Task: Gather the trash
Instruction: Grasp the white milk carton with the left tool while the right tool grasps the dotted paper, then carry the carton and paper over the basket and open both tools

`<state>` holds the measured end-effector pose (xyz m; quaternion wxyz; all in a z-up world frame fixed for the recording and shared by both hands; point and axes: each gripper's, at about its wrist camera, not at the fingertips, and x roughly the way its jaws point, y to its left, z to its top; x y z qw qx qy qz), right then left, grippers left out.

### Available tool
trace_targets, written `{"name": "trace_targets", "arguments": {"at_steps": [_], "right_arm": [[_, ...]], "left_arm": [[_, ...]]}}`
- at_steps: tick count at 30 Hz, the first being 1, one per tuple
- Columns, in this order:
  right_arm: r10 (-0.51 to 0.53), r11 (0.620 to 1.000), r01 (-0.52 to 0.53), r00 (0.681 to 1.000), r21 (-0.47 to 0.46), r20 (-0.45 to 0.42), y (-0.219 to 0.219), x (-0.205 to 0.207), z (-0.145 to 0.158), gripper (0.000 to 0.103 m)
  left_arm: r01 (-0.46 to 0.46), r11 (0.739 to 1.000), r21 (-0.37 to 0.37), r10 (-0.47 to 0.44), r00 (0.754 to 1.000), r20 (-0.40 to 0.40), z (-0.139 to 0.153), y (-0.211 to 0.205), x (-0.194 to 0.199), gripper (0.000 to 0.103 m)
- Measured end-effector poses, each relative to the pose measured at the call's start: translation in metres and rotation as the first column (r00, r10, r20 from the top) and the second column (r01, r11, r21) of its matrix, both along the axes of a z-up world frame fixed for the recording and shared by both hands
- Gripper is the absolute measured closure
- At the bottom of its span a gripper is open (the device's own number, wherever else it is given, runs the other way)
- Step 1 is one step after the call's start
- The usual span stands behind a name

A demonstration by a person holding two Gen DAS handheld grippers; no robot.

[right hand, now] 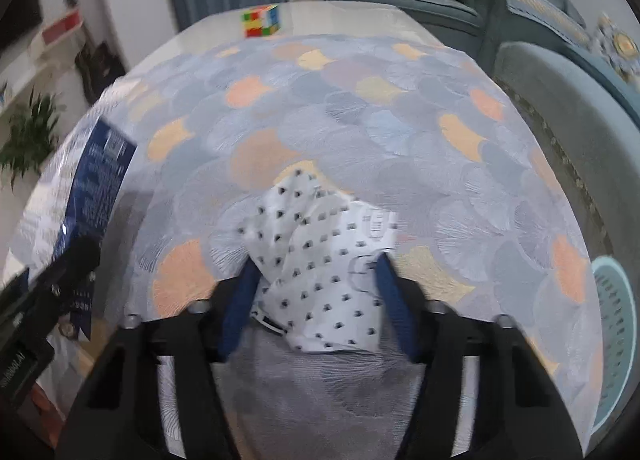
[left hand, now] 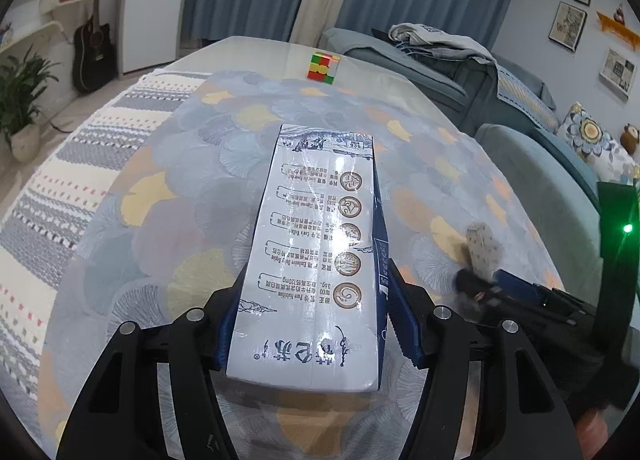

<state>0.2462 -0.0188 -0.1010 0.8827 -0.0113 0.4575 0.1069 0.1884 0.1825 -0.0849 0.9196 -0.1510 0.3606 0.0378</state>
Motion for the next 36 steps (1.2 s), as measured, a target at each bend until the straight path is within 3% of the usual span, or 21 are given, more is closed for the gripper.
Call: {"name": "trace_targets", "arguments": {"at_steps": [3,8,12,16,21,26,31,36], "right_arm": [[-0.009,1.000,0.009,1.000,0.016,0.015,-0.004,-0.004,0.002,0.094],[-0.024,0.998,0.017,0.994,0.064,0.103,-0.017,-0.021,0.019,0.096],[-0.061,0.996,0.055,0.995,0.069,0.077,-0.047,-0.037,0.023,0.096],[-0.103,0.993,0.095,0.986,0.065,0.133,-0.092,-0.063,0.046,0.096],[-0.171,0.984,0.158,0.967,0.080,0.190,-0.158,-0.082,0.083,0.095],[-0.257,0.965,0.241,0.942,0.099,0.215,-0.237,-0.095,0.113,0.096],[-0.356,0.934,0.345,0.921,0.094,0.157,-0.310,-0.104,0.109,0.095],[-0.467,0.875,0.460,0.884,0.149,0.011,-0.376,-0.108,0.069,0.095]], "left_arm": [[0.001,1.000,0.012,-0.001,1.000,0.000,0.000,-0.001,-0.001,0.043],[0.017,0.998,0.058,-0.018,1.000,0.013,0.005,-0.012,-0.004,0.043],[0.065,0.996,0.056,-0.066,0.997,0.025,0.017,-0.030,-0.019,0.043],[0.148,0.988,0.053,-0.151,0.986,0.064,0.052,-0.068,-0.028,0.043],[0.242,0.970,-0.007,-0.239,0.963,0.120,0.099,-0.122,-0.033,0.043],[0.325,0.946,-0.009,-0.320,0.935,0.152,0.127,-0.189,-0.032,0.043],[0.428,0.904,-0.022,-0.420,0.896,0.147,0.128,-0.260,-0.032,0.043],[0.517,0.856,-0.005,-0.516,0.854,0.062,0.095,-0.328,-0.029,0.043]]}}
